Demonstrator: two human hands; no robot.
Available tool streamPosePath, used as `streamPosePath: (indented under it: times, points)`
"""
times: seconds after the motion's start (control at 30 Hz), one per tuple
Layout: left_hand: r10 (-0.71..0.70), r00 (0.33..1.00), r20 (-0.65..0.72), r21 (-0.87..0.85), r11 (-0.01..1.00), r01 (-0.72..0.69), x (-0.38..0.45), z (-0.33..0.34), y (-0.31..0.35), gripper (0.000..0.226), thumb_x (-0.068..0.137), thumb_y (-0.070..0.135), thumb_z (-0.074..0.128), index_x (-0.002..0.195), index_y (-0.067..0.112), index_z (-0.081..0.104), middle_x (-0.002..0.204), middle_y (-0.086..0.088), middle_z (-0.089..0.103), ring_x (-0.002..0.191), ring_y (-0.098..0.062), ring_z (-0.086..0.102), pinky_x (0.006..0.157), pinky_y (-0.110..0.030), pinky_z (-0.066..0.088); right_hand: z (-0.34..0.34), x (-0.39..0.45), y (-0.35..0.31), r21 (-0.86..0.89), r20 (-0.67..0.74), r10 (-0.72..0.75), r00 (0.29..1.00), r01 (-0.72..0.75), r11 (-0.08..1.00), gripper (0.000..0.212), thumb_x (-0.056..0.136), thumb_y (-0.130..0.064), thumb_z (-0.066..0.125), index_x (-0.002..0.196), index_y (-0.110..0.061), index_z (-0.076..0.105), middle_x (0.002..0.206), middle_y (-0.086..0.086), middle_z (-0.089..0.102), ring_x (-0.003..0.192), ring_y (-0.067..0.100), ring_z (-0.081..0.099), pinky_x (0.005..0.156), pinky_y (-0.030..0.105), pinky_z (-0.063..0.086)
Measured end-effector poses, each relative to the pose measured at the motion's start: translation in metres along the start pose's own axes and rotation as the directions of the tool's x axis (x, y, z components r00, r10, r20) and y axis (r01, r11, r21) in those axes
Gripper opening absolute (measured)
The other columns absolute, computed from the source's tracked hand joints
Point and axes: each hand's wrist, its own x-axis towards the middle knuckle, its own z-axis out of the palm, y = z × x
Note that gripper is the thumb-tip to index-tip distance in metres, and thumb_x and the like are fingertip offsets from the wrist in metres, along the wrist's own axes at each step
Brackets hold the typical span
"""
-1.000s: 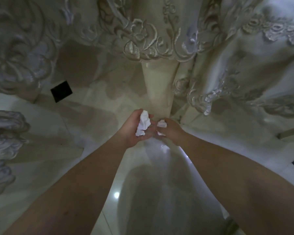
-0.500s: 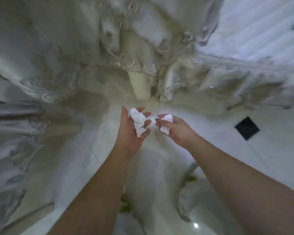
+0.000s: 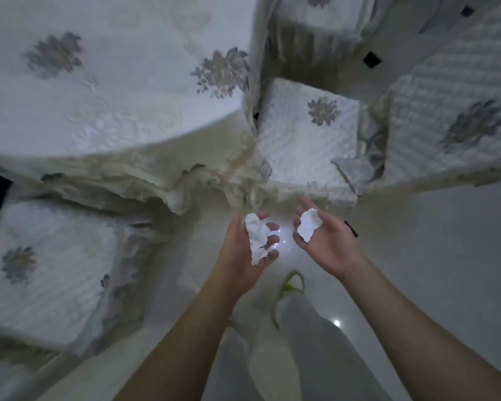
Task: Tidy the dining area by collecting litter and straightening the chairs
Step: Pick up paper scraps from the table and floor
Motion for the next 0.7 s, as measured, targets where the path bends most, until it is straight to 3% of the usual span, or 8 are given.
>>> streamPosePath:
  times: [0.1,0.17,0.23,0.37,0.7]
  points:
    - [0.06,0.993,0.099,0.066,0.996,-0.067,-0.045,0.041,0.021,0.074,0.055,0.062,0.081,0.109,0.018,0.057,0.097,-0.002,0.056,0.078,-0.015,0.055,0.071,-0.031,0.045,0.039,-0.056,-0.023,-0.021,0.085,-0.036,0.996,0.038,0.999,0.041,0.092,-0.021,0.05,0.132,-0.016,0.056,0.109,0.003,0.06,0.099,0.018,0.059,0.09,0.038,0.047]
    - [0.072,0.974,0.213,-0.005,0.997,-0.073,-0.07,0.062,0.031,0.051,0.076,0.064,0.064,0.101,0.02,0.06,0.091,0.001,0.053,0.075,-0.013,0.049,0.067,-0.028,0.033,0.058,-0.09,-0.028,-0.067,0.121,-0.047,0.992,0.055,0.996,0.043,0.089,-0.021,0.054,0.131,-0.014,0.058,0.109,0.004,0.062,0.105,0.021,0.061,0.093,0.042,0.048]
    - [0.056,0.97,0.237,-0.09,0.995,-0.036,-0.092,0.075,0.037,0.041,0.086,0.059,0.052,0.093,0.023,0.07,0.083,0.003,0.059,0.075,-0.013,0.05,0.063,-0.028,0.03,0.072,-0.122,-0.024,-0.044,0.147,-0.079,0.986,0.086,0.995,0.045,0.087,-0.019,0.057,0.131,-0.01,0.058,0.106,0.005,0.061,0.105,0.022,0.06,0.089,0.039,0.052]
    - [0.085,0.944,0.32,-0.132,0.99,-0.044,-0.135,0.089,0.038,0.042,0.075,0.045,0.073,0.108,0.018,0.07,0.085,-0.001,0.057,0.075,-0.016,0.051,0.061,-0.028,0.036,0.091,-0.179,-0.006,0.028,0.135,-0.178,0.975,0.176,0.984,0.04,0.09,-0.023,0.051,0.128,-0.01,0.058,0.105,0.005,0.059,0.097,0.02,0.061,0.085,0.035,0.053]
    - [0.112,0.892,0.438,-0.094,0.992,-0.079,-0.187,0.136,0.038,0.031,0.086,0.032,0.064,0.115,0.021,0.062,0.086,-0.004,0.047,0.071,-0.018,0.045,0.061,-0.029,0.032,0.112,-0.275,-0.016,0.179,0.181,-0.403,0.897,0.373,0.91,0.041,0.093,-0.021,0.047,0.131,-0.007,0.053,0.129,0.012,0.06,0.121,0.027,0.056,0.095,0.049,0.048]
